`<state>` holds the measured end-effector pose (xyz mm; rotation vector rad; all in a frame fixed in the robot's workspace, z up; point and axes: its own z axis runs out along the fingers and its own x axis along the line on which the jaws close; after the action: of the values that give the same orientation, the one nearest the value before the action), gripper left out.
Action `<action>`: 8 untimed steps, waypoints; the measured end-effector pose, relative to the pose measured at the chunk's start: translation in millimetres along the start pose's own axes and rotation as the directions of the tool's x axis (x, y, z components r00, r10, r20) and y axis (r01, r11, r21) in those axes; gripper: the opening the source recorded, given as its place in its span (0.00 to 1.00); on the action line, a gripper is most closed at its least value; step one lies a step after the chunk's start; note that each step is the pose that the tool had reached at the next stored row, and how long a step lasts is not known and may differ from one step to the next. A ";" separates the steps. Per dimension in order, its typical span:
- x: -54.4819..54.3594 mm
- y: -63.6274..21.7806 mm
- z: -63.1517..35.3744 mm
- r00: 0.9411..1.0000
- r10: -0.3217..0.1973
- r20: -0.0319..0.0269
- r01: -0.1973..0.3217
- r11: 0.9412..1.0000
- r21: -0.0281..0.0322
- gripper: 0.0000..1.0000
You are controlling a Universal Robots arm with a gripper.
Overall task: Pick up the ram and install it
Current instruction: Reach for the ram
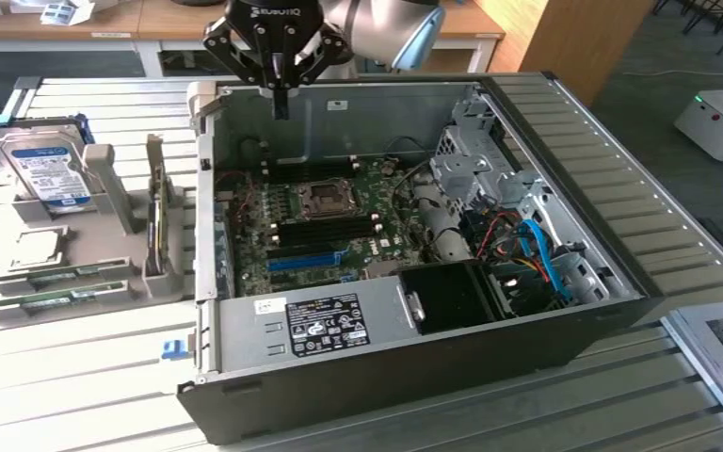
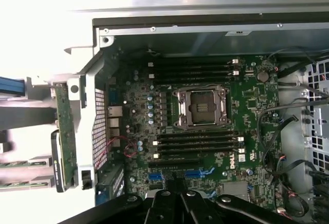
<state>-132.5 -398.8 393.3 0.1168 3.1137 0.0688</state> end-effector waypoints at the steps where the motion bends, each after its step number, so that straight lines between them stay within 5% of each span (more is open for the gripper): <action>1: 2.4 -0.2 -0.1 1.000 0.000 0.000 0.000 1.000 0.000 0.10; 8: 21.7 -1.6 -0.5 1.000 0.000 0.000 0.000 1.000 0.000 0.10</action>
<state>-154.3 -398.8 393.2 0.1165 3.1137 0.0687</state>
